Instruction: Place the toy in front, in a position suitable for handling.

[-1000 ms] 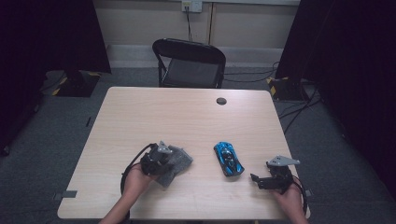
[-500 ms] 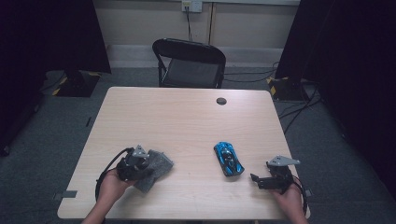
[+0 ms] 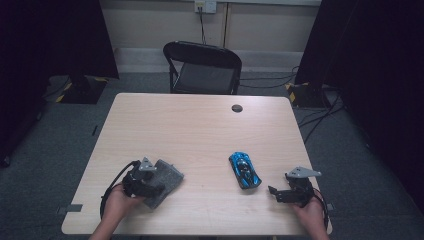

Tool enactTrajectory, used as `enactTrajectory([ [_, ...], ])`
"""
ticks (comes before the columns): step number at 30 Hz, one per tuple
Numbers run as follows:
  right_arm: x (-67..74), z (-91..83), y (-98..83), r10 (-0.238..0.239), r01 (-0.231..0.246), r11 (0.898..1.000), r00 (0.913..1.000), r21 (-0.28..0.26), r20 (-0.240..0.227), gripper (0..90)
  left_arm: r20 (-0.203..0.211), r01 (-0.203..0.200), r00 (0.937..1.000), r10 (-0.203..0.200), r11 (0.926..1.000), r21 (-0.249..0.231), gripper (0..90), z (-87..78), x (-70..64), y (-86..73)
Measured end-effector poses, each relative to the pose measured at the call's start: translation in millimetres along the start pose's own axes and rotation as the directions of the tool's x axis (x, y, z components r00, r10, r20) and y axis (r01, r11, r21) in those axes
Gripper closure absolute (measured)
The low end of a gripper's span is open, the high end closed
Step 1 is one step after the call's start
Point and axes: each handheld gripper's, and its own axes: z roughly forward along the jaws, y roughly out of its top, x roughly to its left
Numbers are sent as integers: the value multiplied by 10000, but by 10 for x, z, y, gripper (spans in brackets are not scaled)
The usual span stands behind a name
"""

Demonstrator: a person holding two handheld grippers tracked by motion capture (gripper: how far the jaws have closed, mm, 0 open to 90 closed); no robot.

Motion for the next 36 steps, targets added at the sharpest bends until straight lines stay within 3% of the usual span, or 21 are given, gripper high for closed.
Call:
enactTrajectory([
  [4, 5, -2, 1, 12, -12, 10000, 10000, -24, 54, 138, -363, 21, 9993, -25, 9999, -124, 214, -13, -7, 8],
  [10, -5, -10, 18, 179, -182, 9998, 9996, 127, 199, 147, -530, -37, 9986, 14, 9991, -422, 198, -83, -22, 56],
  [16, -33, -49, 72, 190, -198, 9993, 9995, 320, 247, 142, -453, 60, 9989, -84, 9986, -519, 201, -98, -16, 49],
  [18, -72, -72, 119, 457, -463, 9982, 9988, 388, 158, 140, -375, 101, 9992, -124, 9980, -618, 202, -109, 12, 42],
  [22, -77, -80, 160, 366, -375, 9984, 9991, 419, 222, 140, -401, 91, 9991, -119, 9974, -711, 203, -120, 15, 41],
  [28, -56, -64, 340, 483, -484, 9981, 9988, 376, 34, 140, -639, -238, 9978, 190, 9969, -744, 190, -124, -17, 51],
  [36, 44, -27, 599, 743, -734, 9969, 9967, 282, -336, 140, -708, -183, 9974, 114, 9952, -966, 168, -150, -27, 58],
])
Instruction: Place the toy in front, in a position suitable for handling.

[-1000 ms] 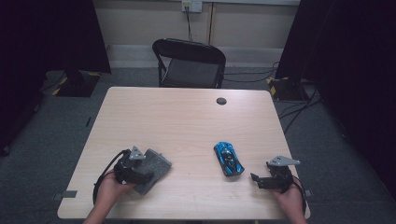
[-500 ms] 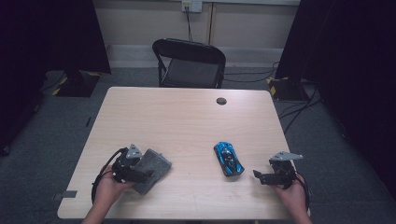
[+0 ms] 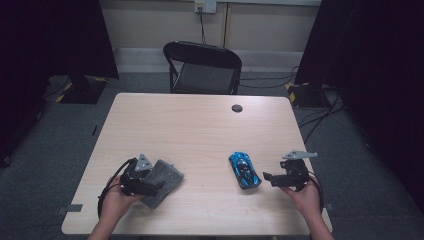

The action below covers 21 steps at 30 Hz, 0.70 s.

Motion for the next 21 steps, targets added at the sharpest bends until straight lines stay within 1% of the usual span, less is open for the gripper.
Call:
enactTrajectory([
  [2, 47, 21, 56, -83, 83, 10000, 9999, 4, -58, 138, 29, 22, 10000, -22, 10000, 18, 166, 3, 6, -7],
  [3, 47, 21, 56, -83, 83, 10000, 9999, 4, -58, 138, -2, 17, 10000, -17, 10000, 23, 166, 4, 6, -10],
  [4, 103, 47, 109, -244, 245, 9997, 9997, 37, -100, 136, -29, 18, 10000, -18, 10000, 46, 165, 5, 9, -12],
  [5, 103, 47, 109, -244, 245, 9997, 9997, 37, -100, 136, -29, 18, 10000, -18, 10000, 46, 164, 5, 9, -12],
  [6, 157, 74, 154, -284, 284, 9996, 9993, 13, -225, 135, -27, 45, 10000, -45, 10000, 49, 164, 6, 8, -12],
  [7, 157, 74, 154, -284, 284, 9996, 9993, 13, -225, 135, -34, 58, 10000, -58, 10000, 30, 164, 8, 3, -12],
  [9, 222, 124, 210, -226, 227, 9997, 9991, 23, -371, 135, -59, 15, 10000, -15, 10000, 42, 163, 5, -6, -5],
  [10, 222, 124, 210, -226, 227, 9997, 9991, 23, -371, 135, -59, 15, 10000, -15, 10000, 42, 161, 5, -6, -5],
  [11, 255, 161, 235, -141, 143, 9999, 9988, 43, -477, 135, -64, -41, 10000, 41, 10000, 16, 161, 2, -11, -4],
  [16, 319, 225, 264, -95, 104, 9998, 9986, 167, -520, 135, 23, -65, 10000, 65, 10000, -10, 160, -1, -24, 1],
  [21, 417, 339, 292, -113, 132, 9994, 9983, 328, -569, 134, 117, -6, 9999, 7, 10000, -24, 160, 2, -22, 2],
])
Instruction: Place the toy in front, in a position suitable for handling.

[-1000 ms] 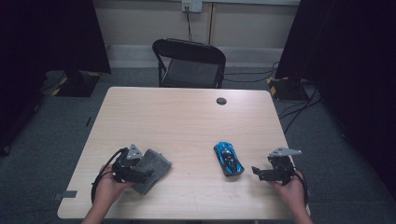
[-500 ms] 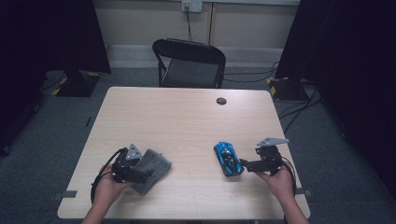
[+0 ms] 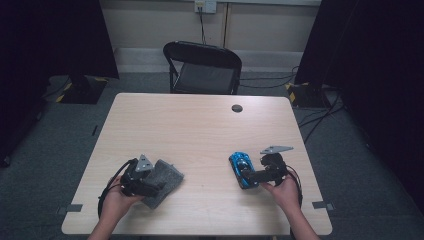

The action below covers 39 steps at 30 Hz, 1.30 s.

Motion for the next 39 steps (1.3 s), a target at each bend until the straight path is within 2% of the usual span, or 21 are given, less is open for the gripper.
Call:
enactTrajectory([
  [3, 24, 36, 11, 72, -73, 10000, 10000, 40, 27, 134, 49, 37, 10000, -37, 10000, -1, 158, 1, -5, 3],
  [11, 81, 147, 83, 708, -718, 9972, 9965, 216, 438, 134, 59, 54, 10000, -54, 10000, -24, 158, -7, 8, -2],
  [14, 93, 175, 85, 766, -780, 9966, 9960, 282, 467, 134, 55, 94, 9999, -94, 10000, -28, 158, -9, 21, -10],
  [18, 126, 230, 84, 620, -641, 9974, 9963, 333, 603, 134, 81, 165, 9998, -164, 9998, -77, 158, -15, 25, -16],
  [21, 144, 256, 92, 721, -737, 9969, 9958, 266, 568, 134, 112, 216, 9997, -216, 9997, -63, 158, -10, 18, -17],
  [26, 187, 312, 125, 809, -825, 9962, 9952, 284, 551, 134, 105, 85, 9999, -85, 10000, -17, 158, -9, 3, -6],
  [39, 199, 397, 110, 982, -1014, 9940, 9923, 400, 750, 135, 66, 77, 9999, -76, 10000, -55, 158, -18, 15, -13],
])
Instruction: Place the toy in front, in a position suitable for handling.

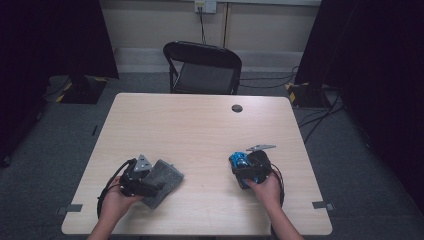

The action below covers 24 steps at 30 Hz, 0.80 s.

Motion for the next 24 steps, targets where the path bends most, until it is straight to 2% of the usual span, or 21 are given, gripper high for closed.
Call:
enactTrajectory([
  [5, 28, 40, -9, -164, 161, 9998, 9992, 102, 370, 136, -4, 30, 10000, -30, 10000, -15, 158, -1, 7, -4],
  [9, 32, 58, -25, -118, 111, 9998, 9985, 144, 529, 137, -5, 111, 9999, -111, 9999, -47, 158, -11, 16, -11],
  [17, 26, 110, -87, -142, 129, 9997, 9979, 211, 630, 146, 6, 101, 9999, -101, 9999, -52, 158, -5, 16, -14],
  [21, 35, 110, -104, -400, 388, 9991, 9962, 166, 774, 173, 7, 9, 10000, -9, 10000, 37, 158, -3, 14, -12],
  [24, 50, 104, -107, -387, 379, 9992, 9958, 118, 828, 206, 24, 22, 10000, -22, 10000, -30, 158, -10, 10, -6],
])
